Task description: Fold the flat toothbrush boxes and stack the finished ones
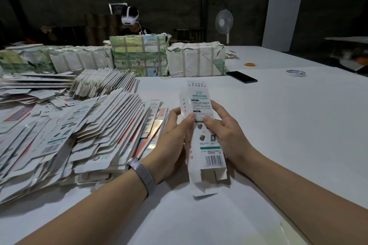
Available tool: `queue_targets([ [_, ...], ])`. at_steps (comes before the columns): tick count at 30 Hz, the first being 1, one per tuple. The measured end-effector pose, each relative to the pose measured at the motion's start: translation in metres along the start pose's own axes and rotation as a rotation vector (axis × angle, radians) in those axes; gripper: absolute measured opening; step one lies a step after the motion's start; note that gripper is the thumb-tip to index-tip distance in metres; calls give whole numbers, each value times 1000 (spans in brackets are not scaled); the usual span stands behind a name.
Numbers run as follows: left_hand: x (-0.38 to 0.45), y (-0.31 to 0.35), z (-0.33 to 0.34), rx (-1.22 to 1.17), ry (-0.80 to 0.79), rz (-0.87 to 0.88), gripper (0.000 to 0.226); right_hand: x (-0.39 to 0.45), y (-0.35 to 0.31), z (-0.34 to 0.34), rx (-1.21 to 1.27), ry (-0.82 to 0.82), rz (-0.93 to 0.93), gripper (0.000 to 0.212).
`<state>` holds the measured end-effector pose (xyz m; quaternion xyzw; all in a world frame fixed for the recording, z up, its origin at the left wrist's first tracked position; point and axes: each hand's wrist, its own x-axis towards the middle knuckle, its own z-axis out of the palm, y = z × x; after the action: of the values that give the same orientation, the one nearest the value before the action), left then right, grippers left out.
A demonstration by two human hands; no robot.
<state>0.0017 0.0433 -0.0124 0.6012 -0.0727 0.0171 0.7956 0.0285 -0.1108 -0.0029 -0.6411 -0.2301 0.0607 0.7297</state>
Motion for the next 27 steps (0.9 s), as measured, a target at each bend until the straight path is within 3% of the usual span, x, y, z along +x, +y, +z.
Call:
queue_targets([
  [4, 1, -2, 3, 16, 7, 65, 21, 3, 3, -1, -23, 85, 11, 39],
  [8, 2, -2, 5, -1, -21, 87, 24, 4, 7, 4, -141, 110, -51, 39],
  [14, -3, 1, 5, 72, 1, 101, 47, 0, 2, 4, -136, 110, -3, 31],
  [18, -5, 0, 5, 148, 26, 120, 81, -4, -3, 3, -79, 51, 44, 36],
  [22, -7, -6, 8, 252, -79, 164, 108, -2, -1, 3, -122, 23, 33, 29],
  [27, -4, 1, 6, 185, -80, 143, 80, -4, 5, 7, -217, -22, 28, 51],
])
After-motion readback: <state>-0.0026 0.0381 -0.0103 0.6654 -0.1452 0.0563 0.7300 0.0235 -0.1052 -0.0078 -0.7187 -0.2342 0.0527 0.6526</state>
